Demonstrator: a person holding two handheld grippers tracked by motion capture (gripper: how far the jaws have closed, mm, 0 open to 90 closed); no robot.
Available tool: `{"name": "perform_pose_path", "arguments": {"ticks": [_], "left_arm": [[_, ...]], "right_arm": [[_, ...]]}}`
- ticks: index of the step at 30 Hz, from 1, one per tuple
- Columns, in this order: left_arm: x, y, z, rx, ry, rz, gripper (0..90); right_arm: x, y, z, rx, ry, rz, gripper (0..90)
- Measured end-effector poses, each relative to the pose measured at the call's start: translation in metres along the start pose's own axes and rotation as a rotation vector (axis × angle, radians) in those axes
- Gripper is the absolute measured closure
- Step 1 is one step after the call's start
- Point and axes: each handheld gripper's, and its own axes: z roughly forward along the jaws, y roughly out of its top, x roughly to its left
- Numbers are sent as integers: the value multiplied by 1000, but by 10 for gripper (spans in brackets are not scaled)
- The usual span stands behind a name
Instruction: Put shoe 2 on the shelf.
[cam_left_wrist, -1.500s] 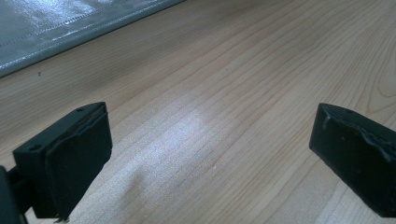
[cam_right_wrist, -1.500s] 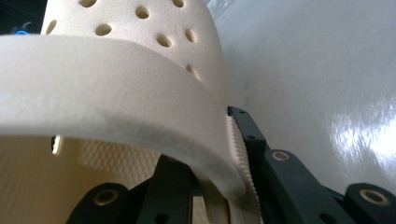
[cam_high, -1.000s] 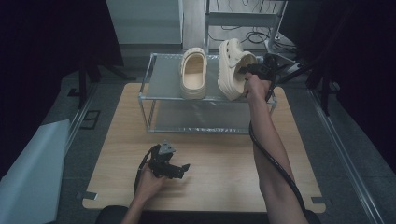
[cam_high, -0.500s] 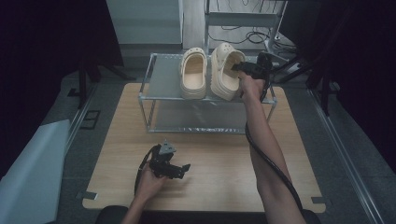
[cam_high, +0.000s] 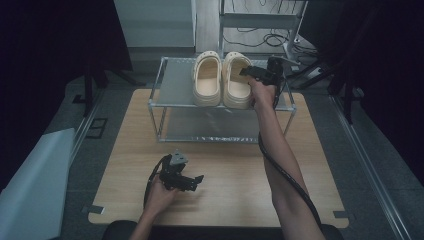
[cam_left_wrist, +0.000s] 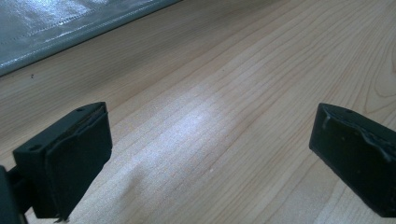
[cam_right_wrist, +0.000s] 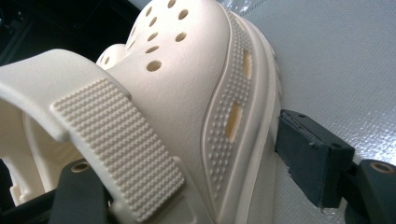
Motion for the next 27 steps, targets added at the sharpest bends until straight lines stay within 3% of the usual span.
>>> {"name": "perform_pose_path", "arguments": {"ticks": [9,11,19,27], "left_arm": [[0,1,-1,-4,0,4,0],[0,1,-1,-4,0,4,0],[-1,2,-1,-6,-2,5,0],[-1,2,-1,-9,-1,3,0]], "right_arm": [[3,-2,4,8,-12,3,227],[2,-2,4,27,23,8,124],[3,3,-9,24,97,-16,133],[-1,5,-20,33,128,-67,137]]}}
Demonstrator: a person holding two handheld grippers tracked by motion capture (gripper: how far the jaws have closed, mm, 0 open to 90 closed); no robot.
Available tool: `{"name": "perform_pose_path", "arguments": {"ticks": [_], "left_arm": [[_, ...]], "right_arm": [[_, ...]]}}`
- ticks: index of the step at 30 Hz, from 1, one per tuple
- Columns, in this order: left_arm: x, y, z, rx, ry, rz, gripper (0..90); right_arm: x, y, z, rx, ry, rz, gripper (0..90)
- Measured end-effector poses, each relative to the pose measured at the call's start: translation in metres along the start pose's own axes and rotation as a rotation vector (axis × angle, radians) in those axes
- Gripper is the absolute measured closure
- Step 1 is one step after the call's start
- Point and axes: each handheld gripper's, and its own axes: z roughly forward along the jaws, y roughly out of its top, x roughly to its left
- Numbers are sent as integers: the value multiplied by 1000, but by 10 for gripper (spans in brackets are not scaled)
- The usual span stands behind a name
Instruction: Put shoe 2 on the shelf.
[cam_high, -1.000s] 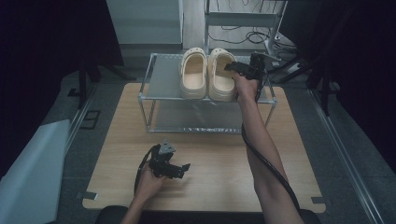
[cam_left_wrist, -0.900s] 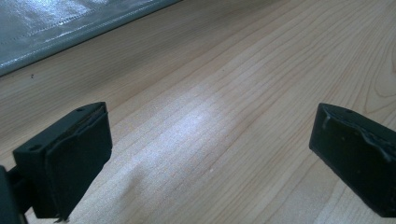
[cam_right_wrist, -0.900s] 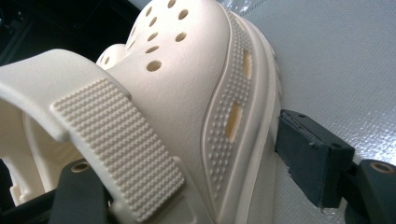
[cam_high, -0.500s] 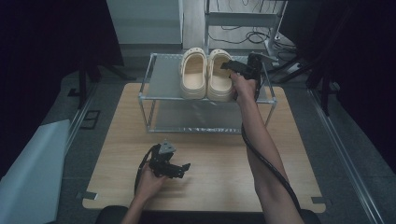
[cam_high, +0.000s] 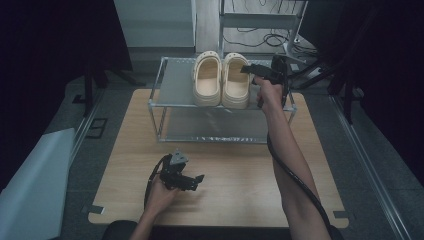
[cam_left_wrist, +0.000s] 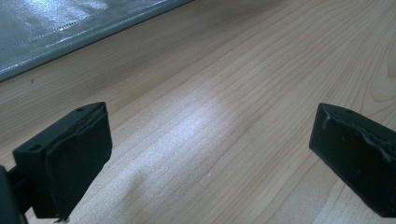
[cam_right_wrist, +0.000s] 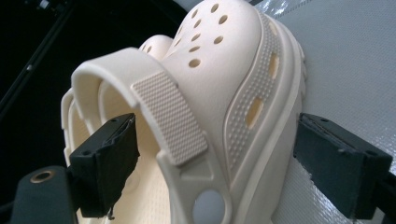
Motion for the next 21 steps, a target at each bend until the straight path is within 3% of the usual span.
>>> {"name": "perform_pose_path", "arguments": {"ticks": [21], "left_arm": [[-2,0,2,-2,-2,-8,0]], "right_arm": [[-4,-10,-30,38,34,-159,128]]}}
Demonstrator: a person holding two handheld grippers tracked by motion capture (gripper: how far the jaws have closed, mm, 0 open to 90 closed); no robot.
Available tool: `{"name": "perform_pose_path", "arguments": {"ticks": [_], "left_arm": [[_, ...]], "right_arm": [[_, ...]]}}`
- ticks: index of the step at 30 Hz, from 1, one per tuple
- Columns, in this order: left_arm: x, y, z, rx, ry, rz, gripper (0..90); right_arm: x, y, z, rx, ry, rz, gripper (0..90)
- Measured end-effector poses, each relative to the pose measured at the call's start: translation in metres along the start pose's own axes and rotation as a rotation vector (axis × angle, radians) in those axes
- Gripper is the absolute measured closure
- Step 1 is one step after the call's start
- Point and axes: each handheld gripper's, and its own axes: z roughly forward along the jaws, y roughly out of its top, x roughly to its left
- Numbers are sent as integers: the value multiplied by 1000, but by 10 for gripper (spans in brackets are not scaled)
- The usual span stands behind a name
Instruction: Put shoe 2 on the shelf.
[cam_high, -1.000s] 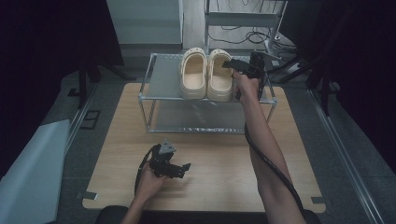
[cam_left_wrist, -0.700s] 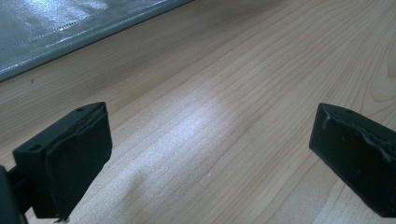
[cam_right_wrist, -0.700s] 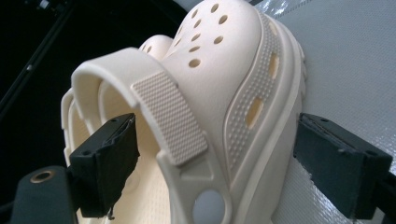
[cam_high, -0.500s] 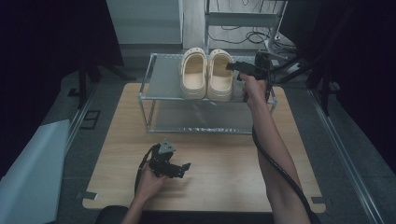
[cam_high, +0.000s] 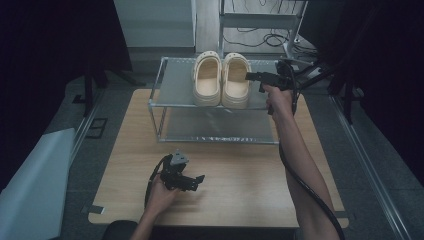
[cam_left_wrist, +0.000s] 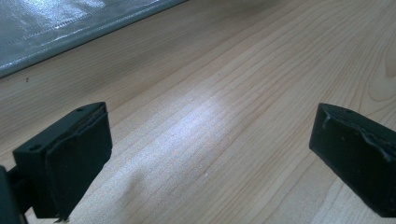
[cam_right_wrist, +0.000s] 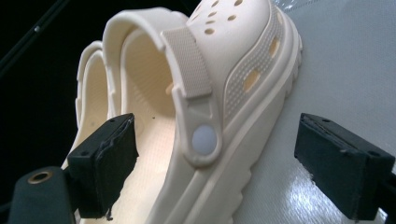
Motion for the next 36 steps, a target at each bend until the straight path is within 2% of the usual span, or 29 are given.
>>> {"name": "perform_pose_path", "arguments": {"ticks": [4,9,22,24,36], "left_arm": [[0,0,0,4,-3,3,0],[0,0,0,1,-2,0,0],[-1,2,-2,-13,-7,2,0],[-2,2,-2,-13,-6,3,0],[-3,2,-1,-4,-7,9,0]], "right_arm": [[-1,-4,-5,6,12,-16,125],[-2,-8,-12,5,46,8,105],[-5,-26,-35,33,88,4,99],[-6,-29,-38,48,93,-10,102],[-2,-45,-64,61,133,-60,60]]}}
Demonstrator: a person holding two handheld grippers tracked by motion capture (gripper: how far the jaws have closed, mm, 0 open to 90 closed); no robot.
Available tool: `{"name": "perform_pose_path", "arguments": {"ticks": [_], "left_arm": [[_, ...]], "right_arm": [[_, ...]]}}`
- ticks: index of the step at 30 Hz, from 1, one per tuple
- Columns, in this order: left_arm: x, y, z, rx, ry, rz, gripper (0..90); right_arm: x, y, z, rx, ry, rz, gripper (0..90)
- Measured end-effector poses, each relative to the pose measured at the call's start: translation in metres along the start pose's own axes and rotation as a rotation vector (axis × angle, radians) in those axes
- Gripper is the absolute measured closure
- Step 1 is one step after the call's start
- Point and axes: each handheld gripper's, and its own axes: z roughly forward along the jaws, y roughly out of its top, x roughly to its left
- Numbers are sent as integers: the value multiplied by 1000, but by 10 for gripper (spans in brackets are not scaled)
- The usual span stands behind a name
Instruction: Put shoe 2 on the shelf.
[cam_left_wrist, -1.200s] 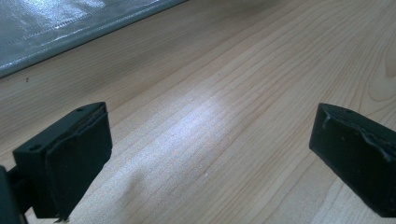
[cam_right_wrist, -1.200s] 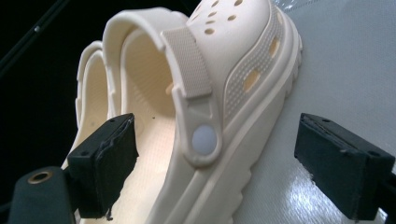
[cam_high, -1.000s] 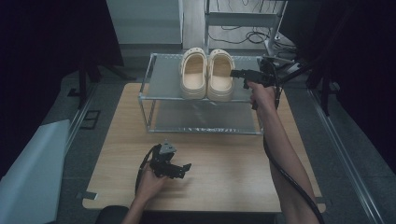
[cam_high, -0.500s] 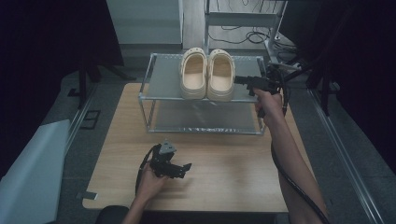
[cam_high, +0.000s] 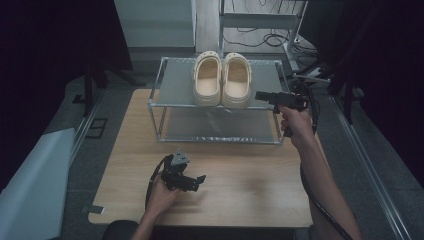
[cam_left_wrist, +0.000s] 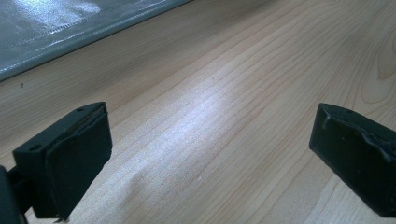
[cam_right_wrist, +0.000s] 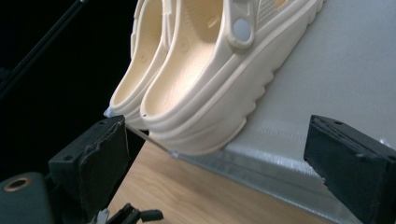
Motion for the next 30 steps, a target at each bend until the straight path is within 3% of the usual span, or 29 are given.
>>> {"name": "perform_pose_path", "arguments": {"ticks": [11,23,30], "left_arm": [[0,0,1,-3,-4,-4,0],[1,-2,1,-1,-4,-8,0],[2,-3,0,-3,-1,-12,0]], "right_arm": [[3,-26,-16,28,33,-25,39],[4,-49,-25,63,22,-67,22],[-4,-68,-34,80,5,-96,22]]}}
